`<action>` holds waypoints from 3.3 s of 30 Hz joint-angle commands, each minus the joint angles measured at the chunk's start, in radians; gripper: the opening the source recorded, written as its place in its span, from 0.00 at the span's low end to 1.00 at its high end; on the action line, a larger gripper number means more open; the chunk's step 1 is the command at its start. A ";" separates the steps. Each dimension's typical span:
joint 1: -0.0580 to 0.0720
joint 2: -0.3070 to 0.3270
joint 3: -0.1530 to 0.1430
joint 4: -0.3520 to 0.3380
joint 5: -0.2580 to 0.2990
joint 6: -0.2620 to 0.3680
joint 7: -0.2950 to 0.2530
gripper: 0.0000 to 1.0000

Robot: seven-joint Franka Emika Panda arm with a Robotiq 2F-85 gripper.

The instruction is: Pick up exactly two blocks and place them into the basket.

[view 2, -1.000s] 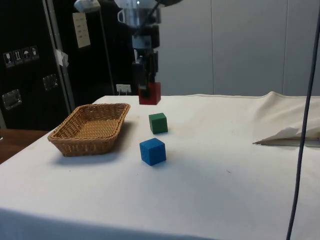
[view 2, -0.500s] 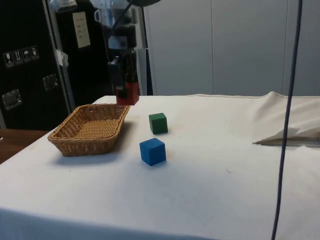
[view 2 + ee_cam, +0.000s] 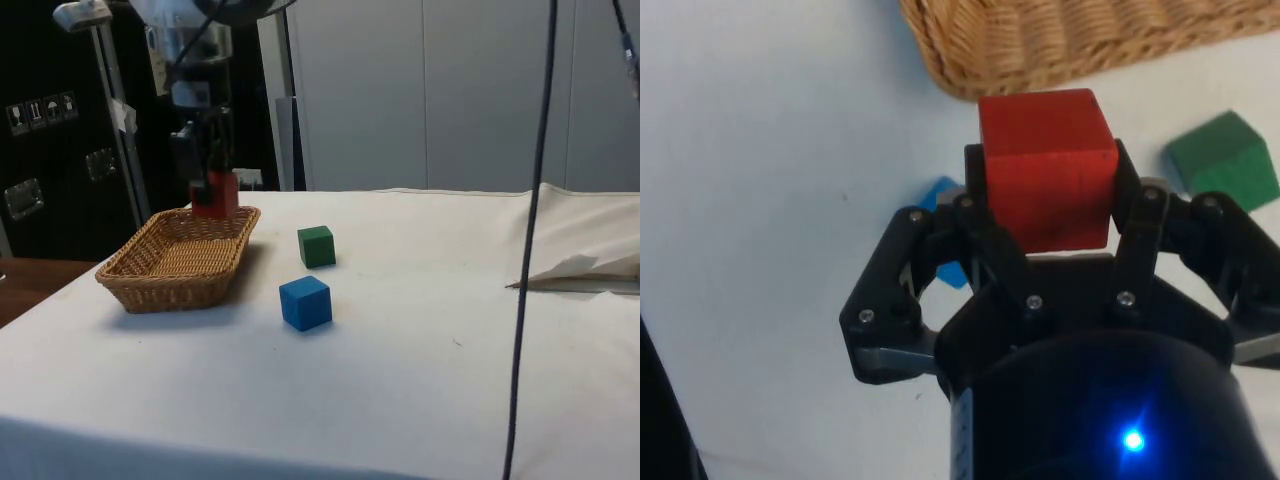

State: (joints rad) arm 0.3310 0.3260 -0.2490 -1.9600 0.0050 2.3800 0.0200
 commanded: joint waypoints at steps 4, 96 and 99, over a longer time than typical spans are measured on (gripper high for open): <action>-0.006 0.067 0.010 0.072 0.030 -0.009 -0.009 0.02; -0.009 0.322 -0.031 0.367 0.092 -0.049 -0.078 1.00; -0.004 0.290 -0.030 0.335 0.087 -0.049 -0.073 1.00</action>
State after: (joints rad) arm 0.3180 0.6360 -0.2730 -1.6010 0.0990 2.3250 -0.0630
